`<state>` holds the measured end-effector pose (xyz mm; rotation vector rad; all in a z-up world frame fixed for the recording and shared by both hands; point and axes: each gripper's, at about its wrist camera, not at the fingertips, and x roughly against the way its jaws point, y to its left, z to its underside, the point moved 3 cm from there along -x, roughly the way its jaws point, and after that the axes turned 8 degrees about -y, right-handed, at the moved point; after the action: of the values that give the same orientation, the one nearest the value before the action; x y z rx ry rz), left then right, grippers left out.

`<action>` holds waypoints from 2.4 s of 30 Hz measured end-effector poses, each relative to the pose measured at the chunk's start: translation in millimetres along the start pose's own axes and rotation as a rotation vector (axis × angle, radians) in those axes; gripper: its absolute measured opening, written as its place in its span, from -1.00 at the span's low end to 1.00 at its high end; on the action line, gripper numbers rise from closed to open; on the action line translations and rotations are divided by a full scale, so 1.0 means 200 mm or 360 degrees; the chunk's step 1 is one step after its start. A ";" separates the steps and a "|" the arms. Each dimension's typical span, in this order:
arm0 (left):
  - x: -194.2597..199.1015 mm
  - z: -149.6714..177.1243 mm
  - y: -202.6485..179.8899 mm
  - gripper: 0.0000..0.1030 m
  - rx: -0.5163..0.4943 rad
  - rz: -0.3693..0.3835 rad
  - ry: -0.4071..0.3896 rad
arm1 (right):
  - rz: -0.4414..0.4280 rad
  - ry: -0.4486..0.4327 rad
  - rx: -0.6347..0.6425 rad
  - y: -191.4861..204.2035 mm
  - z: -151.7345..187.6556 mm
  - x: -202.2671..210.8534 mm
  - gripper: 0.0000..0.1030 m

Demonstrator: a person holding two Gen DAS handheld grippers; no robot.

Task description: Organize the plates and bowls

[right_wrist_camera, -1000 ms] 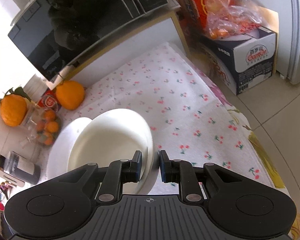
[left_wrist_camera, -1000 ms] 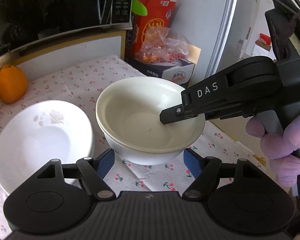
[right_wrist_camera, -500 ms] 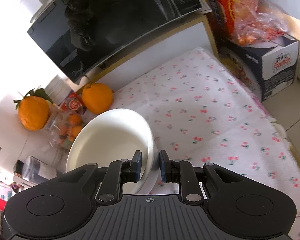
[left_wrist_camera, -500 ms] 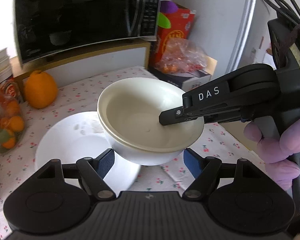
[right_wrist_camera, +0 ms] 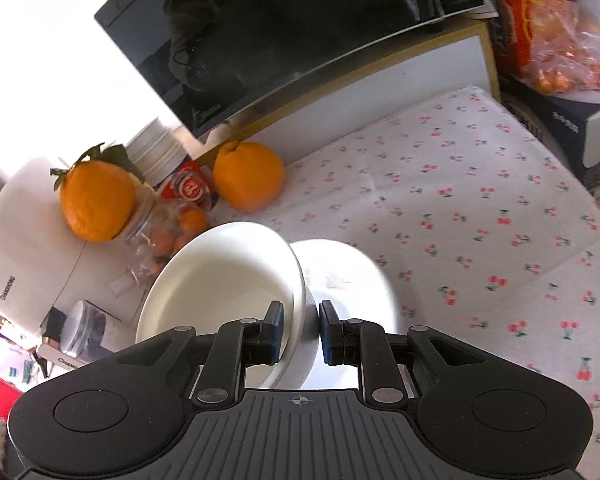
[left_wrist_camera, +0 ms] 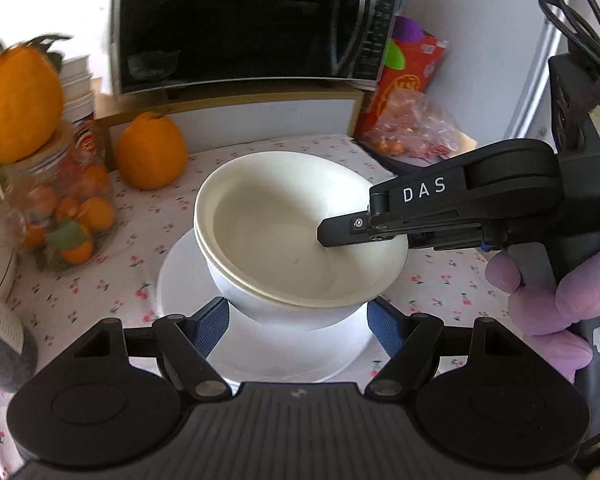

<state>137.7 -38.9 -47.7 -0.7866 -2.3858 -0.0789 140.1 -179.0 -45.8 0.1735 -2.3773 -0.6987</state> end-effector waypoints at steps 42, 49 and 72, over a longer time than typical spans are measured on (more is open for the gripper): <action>-0.10 0.05 0.07 0.85 0.0121 -0.0058 0.0061 | 0.0070 0.0028 -0.0025 -0.10 0.08 -0.14 -0.04; -0.04 0.06 0.05 0.87 0.0072 -0.0034 0.0071 | 0.0050 -0.0007 -0.0018 -0.11 0.05 -0.06 0.05; 0.21 0.22 -0.05 0.93 0.0234 -0.0367 0.0186 | 0.0211 0.0166 0.0212 -0.16 0.21 0.31 0.09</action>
<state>81.9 -14.5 -56.5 -0.4251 -2.3310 -0.0412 63.4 -205.9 -56.2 0.1047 -2.3115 -0.4585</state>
